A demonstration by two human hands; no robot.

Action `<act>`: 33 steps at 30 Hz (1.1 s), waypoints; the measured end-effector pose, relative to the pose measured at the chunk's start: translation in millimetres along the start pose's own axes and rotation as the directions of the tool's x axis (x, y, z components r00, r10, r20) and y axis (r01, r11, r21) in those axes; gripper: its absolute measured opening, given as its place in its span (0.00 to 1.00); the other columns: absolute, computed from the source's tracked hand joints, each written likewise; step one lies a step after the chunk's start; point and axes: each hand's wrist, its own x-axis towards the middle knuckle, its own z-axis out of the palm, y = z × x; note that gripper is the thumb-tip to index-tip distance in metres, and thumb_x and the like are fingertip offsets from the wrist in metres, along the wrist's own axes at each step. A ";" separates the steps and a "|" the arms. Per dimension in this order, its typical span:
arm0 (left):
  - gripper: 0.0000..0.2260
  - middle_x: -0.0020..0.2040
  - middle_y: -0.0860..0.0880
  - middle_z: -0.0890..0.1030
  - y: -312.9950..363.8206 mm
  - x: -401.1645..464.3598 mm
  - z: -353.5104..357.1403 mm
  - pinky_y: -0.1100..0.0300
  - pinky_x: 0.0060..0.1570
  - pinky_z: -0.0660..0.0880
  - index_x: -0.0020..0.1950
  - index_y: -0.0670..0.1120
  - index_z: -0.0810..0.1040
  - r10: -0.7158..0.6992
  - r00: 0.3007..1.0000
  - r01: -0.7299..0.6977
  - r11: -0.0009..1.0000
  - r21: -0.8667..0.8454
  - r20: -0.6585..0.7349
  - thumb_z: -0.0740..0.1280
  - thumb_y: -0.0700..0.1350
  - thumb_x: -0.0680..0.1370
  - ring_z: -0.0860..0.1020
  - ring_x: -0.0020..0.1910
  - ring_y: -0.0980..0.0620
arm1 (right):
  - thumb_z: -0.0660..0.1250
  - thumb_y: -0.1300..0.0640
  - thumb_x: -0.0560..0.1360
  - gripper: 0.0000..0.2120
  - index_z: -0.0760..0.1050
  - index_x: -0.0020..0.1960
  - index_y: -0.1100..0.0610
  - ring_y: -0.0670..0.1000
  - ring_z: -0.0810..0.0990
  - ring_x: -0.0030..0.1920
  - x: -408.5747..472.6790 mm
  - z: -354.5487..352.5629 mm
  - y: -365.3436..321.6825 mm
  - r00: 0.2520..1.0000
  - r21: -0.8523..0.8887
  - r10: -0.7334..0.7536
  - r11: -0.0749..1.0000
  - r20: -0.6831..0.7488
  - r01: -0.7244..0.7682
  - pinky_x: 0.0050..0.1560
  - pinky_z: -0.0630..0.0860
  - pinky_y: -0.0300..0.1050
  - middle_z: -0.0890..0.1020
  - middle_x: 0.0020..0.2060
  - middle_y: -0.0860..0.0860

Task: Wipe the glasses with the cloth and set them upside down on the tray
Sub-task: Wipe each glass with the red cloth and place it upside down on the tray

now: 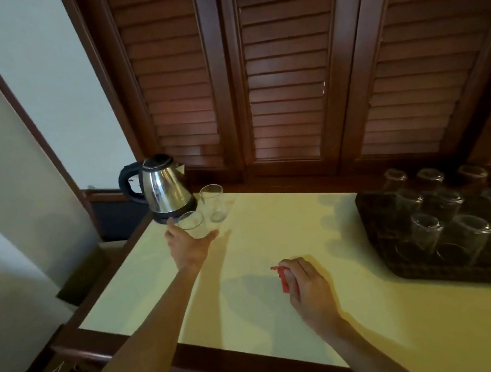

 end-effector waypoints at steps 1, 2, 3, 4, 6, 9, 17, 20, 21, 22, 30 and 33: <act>0.50 0.77 0.38 0.68 -4.5 6.6 -0.3 0.41 0.73 0.69 0.81 0.40 0.59 -0.010 0.999 0.011 0.999 -0.031 0.048 0.85 0.47 0.68 0.67 0.76 0.37 | 0.55 0.52 0.84 0.14 0.79 0.57 0.53 0.46 0.79 0.47 2.8 0.8 -5.1 1.000 0.025 0.010 1.000 -0.012 -0.009 0.48 0.77 0.39 0.80 0.48 0.46; 0.45 0.75 0.38 0.72 -8.5 13.2 -0.6 0.43 0.71 0.70 0.79 0.40 0.63 -0.020 0.997 0.023 0.999 -0.043 0.074 0.84 0.48 0.69 0.70 0.74 0.37 | 0.55 0.51 0.84 0.14 0.79 0.57 0.53 0.45 0.79 0.47 4.8 1.1 -9.4 0.999 0.057 0.030 0.998 -0.019 -0.029 0.48 0.77 0.39 0.80 0.48 0.45; 0.40 0.72 0.38 0.76 -10.8 17.7 -1.6 0.44 0.70 0.71 0.76 0.39 0.67 -0.032 0.996 0.035 0.999 -0.040 0.089 0.83 0.49 0.71 0.73 0.71 0.37 | 0.54 0.50 0.85 0.15 0.79 0.57 0.53 0.44 0.80 0.46 6.2 1.0 -12.7 0.998 0.092 0.055 0.994 -0.024 -0.053 0.48 0.78 0.39 0.80 0.48 0.45; 0.36 0.70 0.39 0.78 -12.0 20.1 -1.7 0.45 0.68 0.72 0.73 0.39 0.71 -0.037 0.995 0.041 0.998 -0.039 0.094 0.82 0.49 0.72 0.76 0.69 0.38 | 0.54 0.49 0.85 0.15 0.78 0.58 0.52 0.43 0.80 0.46 8.6 -0.9 -16.3 0.996 0.127 0.087 0.988 -0.031 -0.083 0.48 0.80 0.40 0.81 0.48 0.44; 0.32 0.67 0.40 0.81 -8.1 19.1 -3.4 0.47 0.67 0.73 0.71 0.40 0.75 -0.016 0.995 0.020 0.999 -0.041 0.097 0.82 0.51 0.72 0.78 0.67 0.39 | 0.56 0.50 0.86 0.13 0.78 0.59 0.54 0.45 0.84 0.44 16.4 -7.8 -25.3 0.981 0.279 0.188 0.946 -0.054 -0.166 0.46 0.83 0.43 0.83 0.48 0.45; 0.30 0.65 0.44 0.82 15.8 2.4 -4.7 0.50 0.66 0.75 0.68 0.42 0.77 0.053 0.990 -0.027 0.981 -0.194 0.131 0.83 0.48 0.70 0.80 0.64 0.44 | 0.61 0.56 0.83 0.09 0.78 0.58 0.57 0.47 0.86 0.46 42.0 -33.6 -49.9 0.916 0.580 0.397 0.761 -0.063 -0.290 0.43 0.83 0.38 0.83 0.49 0.47; 0.30 0.56 0.43 0.87 133.7 -91.5 -21.5 0.51 0.51 0.80 0.67 0.38 0.78 0.261 0.830 0.189 0.700 -0.689 0.492 0.77 0.52 0.70 0.85 0.56 0.44 | 0.59 0.52 0.85 0.12 0.72 0.68 0.48 0.46 0.80 0.54 127.6 -112.2 -86.2 0.809 0.739 0.537 0.640 -0.237 -0.208 0.47 0.77 0.39 0.79 0.56 0.45; 0.26 0.61 0.42 0.85 167.7 -128.8 -26.8 0.49 0.57 0.79 0.67 0.39 0.80 0.373 0.751 0.236 0.618 -0.750 0.545 0.69 0.56 0.76 0.84 0.58 0.46 | 0.60 0.58 0.85 0.20 0.67 0.76 0.54 0.42 0.75 0.68 112.7 -129.7 -102.3 0.932 0.471 0.161 0.882 -0.326 0.012 0.65 0.74 0.38 0.76 0.70 0.49; 0.24 0.61 0.42 0.86 177.0 -136.1 -28.4 0.50 0.59 0.79 0.66 0.41 0.82 0.391 0.744 0.247 0.592 -0.767 0.541 0.66 0.57 0.79 0.85 0.59 0.48 | 0.60 0.60 0.85 0.22 0.65 0.78 0.56 0.43 0.70 0.73 102.0 -130.9 -102.1 0.945 0.358 0.043 0.930 -0.325 0.081 0.70 0.69 0.36 0.70 0.75 0.51; 0.22 0.59 0.42 0.86 186.7 -144.3 -31.4 0.51 0.59 0.80 0.65 0.43 0.83 0.403 0.737 0.274 0.555 -0.785 0.542 0.63 0.58 0.81 0.85 0.59 0.48 | 0.59 0.60 0.84 0.22 0.64 0.78 0.57 0.45 0.65 0.77 89.7 -132.0 -99.9 0.947 0.264 -0.054 0.954 -0.317 0.143 0.73 0.65 0.36 0.66 0.78 0.51; 0.22 0.63 0.50 0.85 207.5 -195.3 -8.9 0.55 0.60 0.80 0.67 0.51 0.82 0.523 0.679 0.216 0.529 -0.821 0.516 0.55 0.59 0.85 0.82 0.64 0.53 | 0.58 0.62 0.83 0.22 0.66 0.77 0.61 0.52 0.61 0.80 101.8 -181.6 -97.9 0.904 0.149 -0.163 0.960 -0.395 0.238 0.77 0.63 0.53 0.65 0.78 0.54; 0.23 0.49 0.45 0.85 214.8 -186.7 -10.7 0.60 0.49 0.82 0.51 0.47 0.88 0.485 0.694 0.362 0.404 -0.840 0.532 0.59 0.61 0.83 0.85 0.49 0.51 | 0.57 0.62 0.83 0.23 0.64 0.78 0.58 0.53 0.58 0.80 71.8 -168.8 -93.3 0.925 0.050 -0.304 0.945 -0.230 0.323 0.79 0.60 0.56 0.63 0.80 0.51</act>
